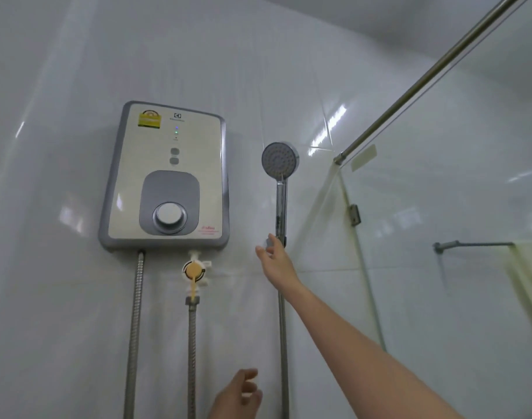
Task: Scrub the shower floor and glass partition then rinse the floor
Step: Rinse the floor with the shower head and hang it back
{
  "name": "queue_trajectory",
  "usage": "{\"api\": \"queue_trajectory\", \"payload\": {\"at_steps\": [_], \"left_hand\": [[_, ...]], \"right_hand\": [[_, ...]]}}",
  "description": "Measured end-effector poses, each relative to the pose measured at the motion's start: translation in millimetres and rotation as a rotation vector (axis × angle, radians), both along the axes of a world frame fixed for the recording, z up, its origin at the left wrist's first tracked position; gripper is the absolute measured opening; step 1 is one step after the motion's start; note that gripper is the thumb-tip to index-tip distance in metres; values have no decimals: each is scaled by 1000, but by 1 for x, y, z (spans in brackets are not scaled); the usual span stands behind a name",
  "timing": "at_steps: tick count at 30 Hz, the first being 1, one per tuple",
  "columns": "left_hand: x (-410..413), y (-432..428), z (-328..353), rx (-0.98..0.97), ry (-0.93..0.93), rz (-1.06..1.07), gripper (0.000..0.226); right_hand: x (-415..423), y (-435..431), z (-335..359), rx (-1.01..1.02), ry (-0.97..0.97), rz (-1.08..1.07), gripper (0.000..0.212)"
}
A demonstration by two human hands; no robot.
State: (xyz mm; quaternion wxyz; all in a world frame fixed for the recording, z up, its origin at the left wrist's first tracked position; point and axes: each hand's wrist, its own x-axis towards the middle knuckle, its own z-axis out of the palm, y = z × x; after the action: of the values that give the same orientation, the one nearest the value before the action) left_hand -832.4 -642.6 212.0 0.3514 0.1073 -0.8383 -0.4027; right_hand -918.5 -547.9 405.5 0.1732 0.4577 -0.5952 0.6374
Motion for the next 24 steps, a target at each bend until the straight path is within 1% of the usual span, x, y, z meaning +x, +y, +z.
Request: {"api": "queue_trajectory", "payload": {"at_steps": [1,2,3,4,5,6,7,8,9,10,12,14,16,18,19,20,21,22,23,24], "left_hand": [[-11,-8,-4,16,11,-57,16],[-13,-8,-5,1,-3,-115,4],[-21,-6,-6,12,-5,-230,21],[-29,-5,-9,152,56,-255,39],[-42,-5,-6,274,142,-291,49],[-54,-2,0,293,142,-252,49],[-63,2,4,202,96,-192,43],[-74,4,5,29,32,-189,34],[-80,6,4,-29,54,-179,19],[-87,9,4,26,76,-153,6],[-89,14,3,42,72,-152,13],[-84,11,5,28,51,-167,14],[-82,4,-1,-6,53,-234,15],[-84,-10,-14,-6,125,-311,19],[-83,-14,-21,16,175,-361,26],[-80,-24,-27,68,86,-412,38],[-88,-41,-38,40,154,-412,47],[-96,-67,-48,-19,285,-297,41],[-106,-80,-55,81,377,-520,31],[-114,-91,-62,194,448,-797,24]], "right_hand": [[-2,-3,4,11,9,-32,60],[-6,-7,5,32,25,-98,58],[-11,-9,6,47,37,-191,54],[-15,-10,5,34,38,-298,47],[-18,-11,6,-23,40,-421,39],[-22,-13,6,-108,34,-529,32],[-23,-12,7,-202,11,-590,29],[-25,-10,9,-277,-14,-588,31],[-30,-11,12,-315,-16,-538,36],[-33,-12,13,-311,-1,-466,40],[-36,-13,15,-261,21,-356,44],[-39,-10,19,-232,35,-346,42],[-43,-9,27,-180,56,-424,39],[-47,-11,41,-130,58,-522,42],[-49,-12,48,-106,57,-548,44],[-50,-13,54,-83,53,-557,45],[-50,-14,59,-60,45,-559,43],[-49,-13,64,-34,37,-568,42],[-48,-12,69,-6,35,-583,40],[-46,-10,74,5,40,-586,39]]}}
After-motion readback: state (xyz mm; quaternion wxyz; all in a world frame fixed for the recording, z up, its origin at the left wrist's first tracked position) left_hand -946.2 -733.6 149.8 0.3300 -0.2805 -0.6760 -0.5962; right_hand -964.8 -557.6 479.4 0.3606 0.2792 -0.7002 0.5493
